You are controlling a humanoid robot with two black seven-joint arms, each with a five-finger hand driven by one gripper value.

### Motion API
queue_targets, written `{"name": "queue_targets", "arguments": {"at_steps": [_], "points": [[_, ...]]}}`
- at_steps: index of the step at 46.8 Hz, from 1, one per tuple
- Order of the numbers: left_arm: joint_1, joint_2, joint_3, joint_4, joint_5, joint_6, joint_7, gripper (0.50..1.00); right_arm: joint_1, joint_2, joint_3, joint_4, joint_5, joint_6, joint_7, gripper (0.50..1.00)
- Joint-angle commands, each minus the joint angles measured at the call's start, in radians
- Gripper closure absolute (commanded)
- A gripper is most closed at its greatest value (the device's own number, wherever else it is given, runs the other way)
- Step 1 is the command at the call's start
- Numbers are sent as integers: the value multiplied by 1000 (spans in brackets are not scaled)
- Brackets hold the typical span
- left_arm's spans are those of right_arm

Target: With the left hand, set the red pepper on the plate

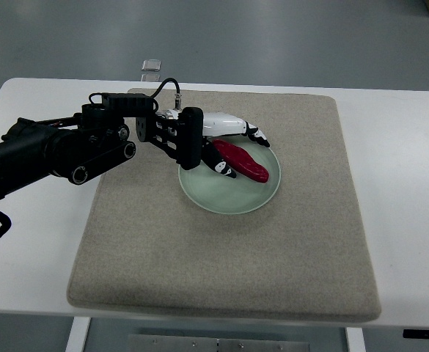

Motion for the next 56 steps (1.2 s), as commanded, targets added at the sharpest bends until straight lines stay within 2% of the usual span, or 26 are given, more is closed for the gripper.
{"name": "queue_targets", "arguments": {"at_steps": [1,13,22,27,30,34,45,56], "points": [[-1,0,0,1,-1,3,0,656,0,0,0,0,0,0,0,572],[-9,2,-14,47,-7,18,5,656,0,0,0,0,0,0,0,572],[-12,3,-13,195,-24,126,5,647,0,0,0,0,0,0,0,572],[-12,3,-13,277,-38,144,5,566,0,0,0,0,0,0,0,572],[-12,3,-13,318,-51,146,5,542,0,0,0,0,0,0,0,572],[-12,6,-10,369,-97,146,5,538,0,0,0,0,0,0,0,572],[-21,11,0,464,-349,146,9,529,0,0,0,0,0,0,0,572],[-24,5,1,473,-807,147,20,529,0,0,0,0,0,0,0,572]]}}
